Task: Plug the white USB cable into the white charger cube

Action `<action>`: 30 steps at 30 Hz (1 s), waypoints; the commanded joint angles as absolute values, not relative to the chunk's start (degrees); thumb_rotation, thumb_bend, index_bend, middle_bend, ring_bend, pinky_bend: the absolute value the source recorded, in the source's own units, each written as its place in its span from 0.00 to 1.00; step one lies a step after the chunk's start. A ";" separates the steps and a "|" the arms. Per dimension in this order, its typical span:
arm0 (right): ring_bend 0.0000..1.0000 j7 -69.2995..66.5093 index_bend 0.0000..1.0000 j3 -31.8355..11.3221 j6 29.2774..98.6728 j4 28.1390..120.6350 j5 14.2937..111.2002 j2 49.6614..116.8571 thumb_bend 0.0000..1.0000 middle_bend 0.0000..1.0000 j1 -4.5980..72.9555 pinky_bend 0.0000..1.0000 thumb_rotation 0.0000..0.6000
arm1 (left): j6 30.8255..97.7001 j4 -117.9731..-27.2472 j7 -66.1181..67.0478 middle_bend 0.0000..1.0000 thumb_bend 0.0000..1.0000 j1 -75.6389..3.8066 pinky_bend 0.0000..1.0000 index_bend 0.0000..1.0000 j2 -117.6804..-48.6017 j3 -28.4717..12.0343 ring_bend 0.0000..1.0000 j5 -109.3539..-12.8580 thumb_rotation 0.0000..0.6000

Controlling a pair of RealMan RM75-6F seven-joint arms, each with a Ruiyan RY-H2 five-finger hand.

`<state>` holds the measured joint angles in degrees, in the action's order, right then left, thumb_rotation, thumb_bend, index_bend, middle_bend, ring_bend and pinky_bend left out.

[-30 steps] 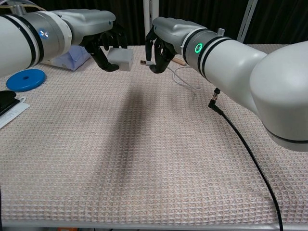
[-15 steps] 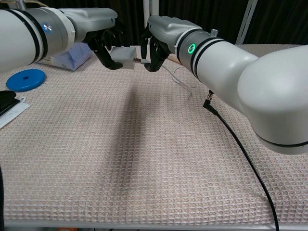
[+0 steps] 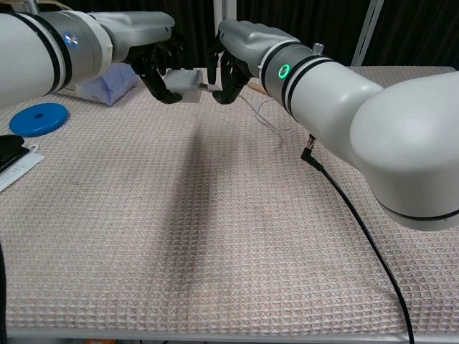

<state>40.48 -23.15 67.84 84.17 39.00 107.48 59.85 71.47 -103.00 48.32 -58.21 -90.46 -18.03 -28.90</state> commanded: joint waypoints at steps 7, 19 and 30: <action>0.23 40.18 0.62 -23.55 67.44 83.70 38.88 107.80 0.33 0.54 59.94 0.00 1.00 | 71.96 -102.99 47.48 0.49 0.41 -58.46 0.20 0.49 -90.55 -18.14 0.30 -28.70 1.00; 0.23 39.40 0.62 -24.43 66.64 83.47 37.76 107.85 0.33 0.54 59.90 0.00 1.00 | 72.32 -101.88 47.76 0.49 0.41 -59.05 0.20 0.49 -91.37 -17.42 0.30 -28.49 1.00; 0.23 37.08 0.60 -24.89 65.69 83.38 37.75 108.16 0.33 0.54 59.63 0.00 1.00 | 72.98 -101.54 49.09 0.49 0.41 -59.57 0.20 0.49 -91.76 -16.57 0.30 -28.79 1.00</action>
<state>37.20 -24.83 65.78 83.35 37.84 108.13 59.65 72.93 -101.60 48.98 -59.52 -91.72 -16.65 -28.75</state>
